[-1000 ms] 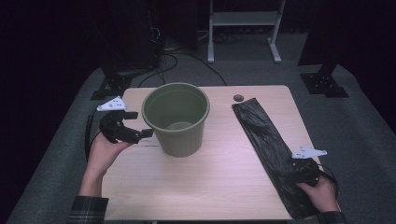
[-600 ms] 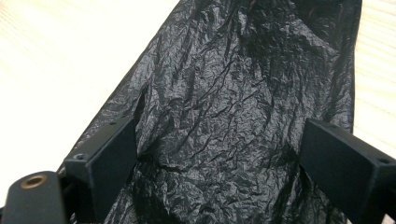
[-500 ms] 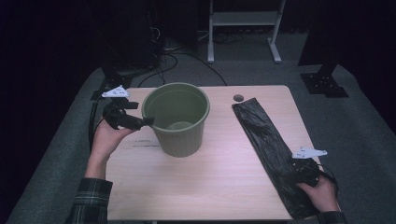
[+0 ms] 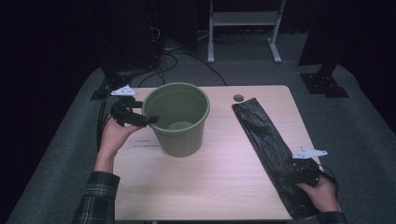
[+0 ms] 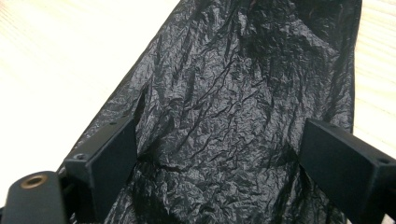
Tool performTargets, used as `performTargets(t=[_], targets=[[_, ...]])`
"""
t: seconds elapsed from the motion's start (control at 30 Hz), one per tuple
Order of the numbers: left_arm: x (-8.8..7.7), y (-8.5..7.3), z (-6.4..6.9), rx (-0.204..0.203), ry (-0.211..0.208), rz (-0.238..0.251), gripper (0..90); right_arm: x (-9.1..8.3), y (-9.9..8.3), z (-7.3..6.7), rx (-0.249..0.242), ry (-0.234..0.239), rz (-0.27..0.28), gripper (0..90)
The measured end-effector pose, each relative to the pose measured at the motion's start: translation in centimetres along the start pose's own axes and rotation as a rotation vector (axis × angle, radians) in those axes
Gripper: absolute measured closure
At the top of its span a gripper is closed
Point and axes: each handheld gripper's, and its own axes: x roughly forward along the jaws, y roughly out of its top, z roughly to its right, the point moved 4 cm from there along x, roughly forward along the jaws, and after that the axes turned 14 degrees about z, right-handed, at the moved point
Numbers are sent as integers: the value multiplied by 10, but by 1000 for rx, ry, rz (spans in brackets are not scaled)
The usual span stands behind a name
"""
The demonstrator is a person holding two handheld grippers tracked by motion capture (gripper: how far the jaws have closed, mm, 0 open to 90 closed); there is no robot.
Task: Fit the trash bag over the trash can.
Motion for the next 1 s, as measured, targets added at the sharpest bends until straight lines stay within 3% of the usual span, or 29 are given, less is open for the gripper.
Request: performTargets(t=[0.07, 0.4, 0.7, 0.83, 1.0], targets=[[3, -1, 2, -10, -8, -3, 0, 0, 0, 0, 0, 0, 0, 103], [12, 0, 22, 23, -57, -12, 0, 0, 0, 0, -1, -2, 1, 103], [20, 1, 52, 40, -120, -29, 0, 0, 0, 0, 1, -2, -2, 103], [26, 1, 71, 40, -174, -22, 0, 0, 0, 0, 2, -3, -2, 103], [30, 1, 84, 50, -197, -26, 0, 0, 0, 0, 2, -4, -2, 104]])
